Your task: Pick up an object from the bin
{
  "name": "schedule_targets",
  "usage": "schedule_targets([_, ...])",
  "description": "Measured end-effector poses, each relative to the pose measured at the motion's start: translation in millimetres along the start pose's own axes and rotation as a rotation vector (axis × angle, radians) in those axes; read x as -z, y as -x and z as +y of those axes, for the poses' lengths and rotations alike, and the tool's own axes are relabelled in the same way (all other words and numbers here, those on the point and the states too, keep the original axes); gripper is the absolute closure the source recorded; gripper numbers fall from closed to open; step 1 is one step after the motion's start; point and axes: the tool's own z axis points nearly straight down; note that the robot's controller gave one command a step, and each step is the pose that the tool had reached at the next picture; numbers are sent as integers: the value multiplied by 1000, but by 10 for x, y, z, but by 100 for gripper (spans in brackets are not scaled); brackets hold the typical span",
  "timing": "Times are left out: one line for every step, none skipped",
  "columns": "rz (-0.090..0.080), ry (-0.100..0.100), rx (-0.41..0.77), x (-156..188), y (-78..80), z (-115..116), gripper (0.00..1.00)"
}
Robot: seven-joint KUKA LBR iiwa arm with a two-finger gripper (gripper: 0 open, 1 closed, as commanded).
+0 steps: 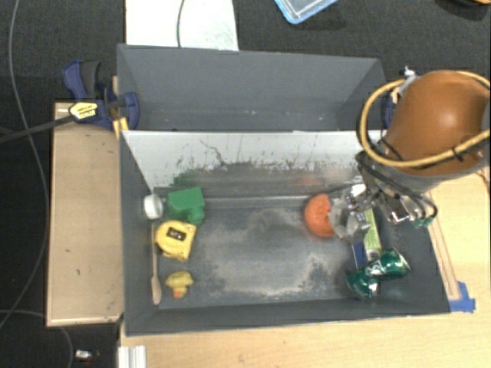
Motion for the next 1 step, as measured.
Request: schedule_targets([-2, 0, -52, 1, 24, 284, 100])
